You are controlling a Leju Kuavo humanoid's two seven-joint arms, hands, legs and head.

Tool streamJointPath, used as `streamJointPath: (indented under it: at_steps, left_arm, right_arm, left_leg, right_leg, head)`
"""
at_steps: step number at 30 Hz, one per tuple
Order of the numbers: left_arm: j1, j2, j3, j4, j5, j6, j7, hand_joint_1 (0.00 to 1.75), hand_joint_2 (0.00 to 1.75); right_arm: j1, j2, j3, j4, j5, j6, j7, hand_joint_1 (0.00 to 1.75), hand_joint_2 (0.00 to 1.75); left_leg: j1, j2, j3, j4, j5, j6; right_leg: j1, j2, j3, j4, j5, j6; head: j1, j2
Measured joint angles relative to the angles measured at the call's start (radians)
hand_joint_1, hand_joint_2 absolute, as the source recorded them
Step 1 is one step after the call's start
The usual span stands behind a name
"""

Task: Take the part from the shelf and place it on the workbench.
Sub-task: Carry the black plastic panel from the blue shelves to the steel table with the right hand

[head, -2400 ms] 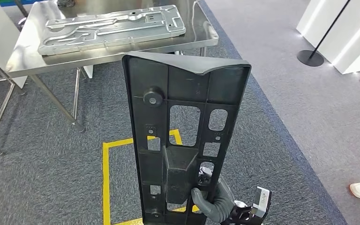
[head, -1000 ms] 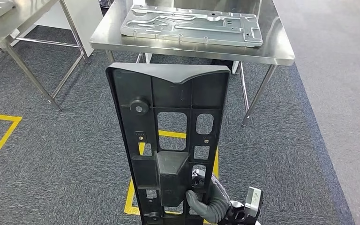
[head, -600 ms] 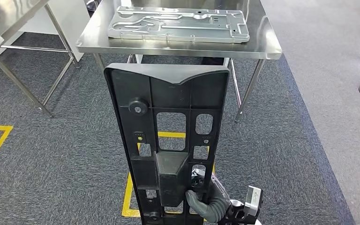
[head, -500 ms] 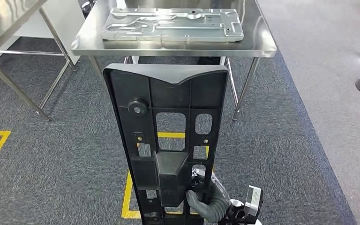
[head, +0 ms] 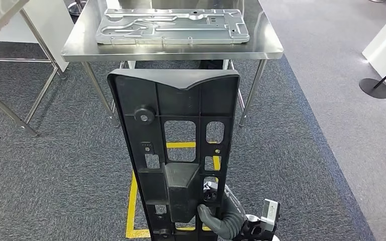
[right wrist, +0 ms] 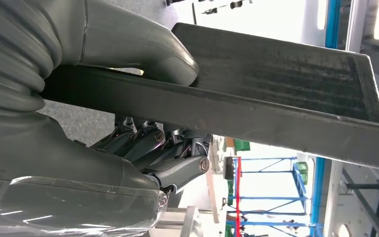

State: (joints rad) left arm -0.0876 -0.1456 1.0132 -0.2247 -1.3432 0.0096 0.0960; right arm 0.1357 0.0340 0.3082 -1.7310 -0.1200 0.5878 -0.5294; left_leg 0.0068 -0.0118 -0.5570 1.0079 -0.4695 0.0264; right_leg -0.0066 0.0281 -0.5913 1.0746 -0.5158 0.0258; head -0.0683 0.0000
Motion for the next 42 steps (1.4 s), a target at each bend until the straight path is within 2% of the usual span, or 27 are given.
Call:
streamJointPath:
  at_steps: [2,3,4,5,6,8,9,10,11,14,16,18,19,20,21,23,25,28,30,33,34,35,36,38,39,40,42]
  left_arm:
    - [0.001,0.0,0.0,0.0,0.0,0.0,-0.002,0.0,1.75]
    - [0.002,0.0,0.0,0.0,0.0,0.0,-0.003,0.0,1.75]
    - [0.003,0.0,0.0,0.0,0.0,0.0,-0.004,0.0,1.75]
    - [0.003,0.0,0.0,0.0,0.0,0.0,-0.006,0.0,1.75]
    - [0.003,0.0,0.0,0.0,0.0,0.0,-0.007,0.0,1.75]
    - [0.002,0.0,0.0,0.0,-0.001,0.0,-0.01,0.0,1.75]
    - [0.002,0.0,0.0,0.0,-0.001,0.0,-0.012,0.0,1.75]
    - [0.002,-0.001,0.0,0.0,-0.001,0.0,-0.013,0.0,1.75]
    - [0.002,-0.001,0.0,0.0,-0.002,0.0,-0.013,0.0,1.75]
    - [0.002,0.0,0.0,0.0,-0.004,0.0,-0.014,0.0,1.75]
    - [0.001,0.001,0.0,-0.001,-0.005,0.0,-0.014,0.0,1.75]
    - [0.001,0.002,0.0,-0.001,-0.004,0.0,-0.014,0.0,1.75]
    - [0.002,0.002,0.0,-0.001,-0.004,0.0,-0.015,0.0,1.75]
    - [0.002,0.003,0.0,-0.001,-0.004,-0.001,-0.016,0.0,1.75]
    - [0.002,0.003,0.0,-0.001,-0.004,-0.001,-0.018,0.0,1.75]
    - [0.002,0.003,0.0,-0.001,-0.004,-0.002,-0.024,0.0,1.75]
    - [0.001,0.003,0.0,-0.001,-0.004,-0.002,-0.031,0.0,1.75]
    - [0.001,0.002,0.0,-0.001,-0.003,-0.004,-0.036,0.0,1.75]
    - [0.001,0.001,0.001,-0.001,-0.002,-0.004,-0.038,0.0,1.75]
    - [0.001,0.0,0.001,-0.001,-0.001,-0.005,-0.042,0.0,1.75]
    - [0.001,0.0,0.002,-0.001,-0.001,-0.005,-0.043,0.0,1.75]
    - [0.001,0.0,0.002,-0.001,-0.001,-0.006,-0.043,0.0,1.75]
    - [0.001,0.0,0.003,-0.001,-0.001,-0.006,-0.043,0.0,1.75]
    - [0.001,0.0,0.003,-0.001,-0.001,-0.008,-0.043,0.0,1.75]
    - [0.0,0.0,0.003,-0.001,-0.001,-0.008,-0.044,0.0,1.75]
    - [0.0,0.0,0.004,-0.001,-0.002,-0.009,-0.043,0.0,1.75]
    - [0.0,0.0,0.004,-0.001,-0.001,-0.01,-0.043,0.0,1.75]
  right_arm:
    - [0.001,0.0,0.0,-0.002,0.004,-0.002,0.0,1.41,1.75]
    - [0.002,0.0,0.0,-0.002,0.007,-0.004,0.001,1.41,1.75]
    - [0.004,0.0,-0.001,-0.002,0.009,-0.007,0.001,1.41,1.75]
    - [0.004,0.0,-0.001,-0.002,0.01,-0.01,0.002,1.41,1.75]
    - [0.005,0.0,-0.002,-0.002,0.012,-0.013,0.002,1.41,1.75]
    - [0.004,0.0,-0.004,-0.002,0.019,-0.021,0.001,1.41,1.75]
    - [0.003,0.0,-0.005,-0.002,0.023,-0.026,0.001,1.41,1.75]
    - [0.002,-0.001,-0.006,-0.002,0.026,-0.029,0.001,1.41,1.75]
    - [0.001,-0.001,-0.007,-0.002,0.027,-0.031,0.0,1.41,1.75]
    - [0.001,-0.002,-0.009,-0.002,0.029,-0.032,0.0,1.41,1.75]
    - [-0.001,-0.002,-0.009,-0.002,0.03,-0.033,0.0,1.41,1.75]
    - [-0.002,-0.003,-0.011,-0.001,0.034,-0.04,0.0,1.41,1.75]
    - [-0.003,-0.004,-0.013,0.0,0.036,-0.045,0.0,1.41,1.75]
    - [-0.004,-0.005,-0.016,0.002,0.036,-0.049,0.001,1.41,1.75]
    - [-0.007,-0.007,-0.02,0.003,0.037,-0.053,0.001,1.41,1.75]
    - [-0.016,-0.012,-0.029,0.006,0.036,-0.057,0.0,1.41,1.75]
    - [-0.025,-0.017,-0.037,0.009,0.038,-0.064,-0.001,1.41,1.75]
    - [-0.034,-0.026,-0.051,0.013,0.046,-0.077,-0.006,1.41,1.75]
    - [-0.042,-0.032,-0.061,0.015,0.051,-0.084,-0.007,1.41,1.75]
    - [-0.058,-0.042,-0.078,0.021,0.055,-0.087,-0.007,1.41,1.75]
    - [-0.063,-0.045,-0.084,0.024,0.057,-0.088,-0.006,1.41,1.75]
    - [-0.068,-0.048,-0.09,0.028,0.06,-0.088,-0.005,1.41,1.75]
    - [-0.073,-0.05,-0.096,0.03,0.065,-0.09,-0.003,1.41,1.75]
    - [-0.086,-0.055,-0.106,0.033,0.077,-0.099,0.001,1.41,1.75]
    - [-0.095,-0.058,-0.112,0.033,0.082,-0.104,0.003,1.41,1.75]
    - [-0.104,-0.061,-0.118,0.033,0.085,-0.109,0.004,1.41,1.75]
    - [-0.122,-0.069,-0.135,0.034,0.088,-0.115,0.006,1.41,1.75]
  left_leg:
    - [-0.002,0.007,-0.002,0.0,0.0,0.006]
    - [-0.003,0.01,-0.003,0.0,0.0,0.007]
    - [-0.004,0.013,-0.003,0.0,-0.001,0.007]
    - [-0.005,0.014,-0.002,0.0,-0.001,0.007]
    - [-0.006,0.015,0.0,0.0,-0.001,0.007]
    - [-0.009,0.016,0.003,0.001,-0.003,0.004]
    - [-0.011,0.016,0.004,0.001,-0.004,0.001]
    - [-0.012,0.016,0.003,0.002,-0.005,-0.003]
    - [-0.013,0.017,0.003,0.001,-0.005,-0.008]
    - [-0.015,0.017,0.0,0.014,-0.018,-0.023]
    - [-0.013,0.013,-0.038,0.1,-0.071,-0.032]
    - [-0.012,0.011,-0.101,0.236,-0.134,-0.038]
    - [-0.011,0.011,-0.122,0.278,-0.144,-0.041]
    - [-0.011,0.011,-0.125,0.283,-0.133,-0.042]
    - [-0.01,0.011,-0.109,0.246,-0.103,-0.042]
    - [-0.007,0.009,-0.043,0.106,-0.034,-0.041]
    - [-0.006,0.006,-0.002,0.015,-0.006,-0.03]
    - [-0.009,0.004,-0.001,0.003,-0.003,-0.009]
    - [-0.006,0.005,-0.001,-0.002,0.001,0.002]
    - [-0.006,0.008,-0.003,-0.003,0.003,0.01]
    - [-0.007,0.009,-0.004,-0.003,0.003,0.011]
    - [-0.007,0.009,-0.004,-0.003,0.003,0.011]
    - [-0.007,0.008,-0.003,-0.003,0.003,0.011]
    - [-0.008,0.008,0.001,-0.003,0.002,0.009]
    - [-0.01,0.007,0.002,-0.001,0.0,0.007]
    - [-0.012,0.008,0.001,-0.001,0.0,0.004]
    - [-0.014,0.008,-0.001,-0.002,0.0,-0.005]
  right_leg:
    - [-0.001,-0.015,-0.063,0.133,-0.067,0.006]
    - [-0.001,-0.018,-0.095,0.197,-0.091,0.008]
    - [-0.002,-0.019,-0.112,0.231,-0.096,0.008]
    - [-0.001,-0.02,-0.108,0.222,-0.079,0.006]
    - [-0.001,-0.021,-0.084,0.173,-0.047,0.002]
    - [0.004,-0.028,-0.009,0.024,0.018,-0.009]
    - [0.007,-0.031,0.016,-0.029,0.035,-0.015]
    - [0.01,-0.033,0.028,-0.058,0.04,-0.019]
    - [0.013,-0.032,0.029,-0.063,0.038,-0.022]
    - [0.004,-0.029,0.032,-0.074,0.046,-0.035]
    - [0.0,-0.03,0.035,-0.08,0.049,-0.042]
    - [0.001,-0.029,0.034,-0.079,0.049,-0.046]
    - [0.001,-0.028,0.034,-0.079,0.048,-0.046]
    - [0.001,-0.027,0.034,-0.078,0.048,-0.046]
    - [0.001,-0.025,0.036,-0.077,0.047,-0.045]
    - [0.002,-0.02,0.038,-0.073,0.043,-0.039]
    - [0.005,-0.017,0.035,-0.067,0.041,-0.03]
    - [0.005,-0.015,0.031,-0.065,0.04,-0.015]
    - [0.003,-0.018,0.016,-0.029,0.015,-0.003]
    - [-0.001,-0.022,-0.07,0.15,-0.073,0.009]
    - [-0.001,-0.022,-0.097,0.201,-0.087,0.01]
    - [-0.001,-0.022,-0.107,0.219,-0.083,0.01]
    - [-0.001,-0.023,-0.099,0.2,-0.06,0.008]
    - [0.001,-0.024,-0.035,0.065,0.011,-0.002]
    - [0.004,-0.026,-0.005,-0.001,0.035,-0.007]
    - [0.006,-0.027,0.014,-0.046,0.048,-0.011]
    - [0.01,-0.027,0.02,-0.067,0.05,-0.018]
  head:
    - [0.0,0.0]
    - [0.0,0.0]
    - [0.0,0.0]
    - [0.0,0.0]
    - [0.0,0.0]
    - [0.0,0.0]
    - [0.0,0.0]
    - [0.0,0.0]
    - [0.0,0.0]
    - [0.0,0.0]
    - [0.0,0.0]
    - [0.0,0.0]
    - [0.0,0.0]
    - [0.0,0.0]
    - [0.0,0.0]
    - [0.0,0.0]
    - [0.0,0.0]
    - [0.0,0.0]
    - [0.0,0.0]
    - [0.0,0.0]
    - [0.0,0.0]
    - [0.0,0.0]
    - [0.0,0.0]
    - [0.0,0.0]
    - [0.0,0.0]
    - [0.0,0.0]
    - [0.0,0.0]
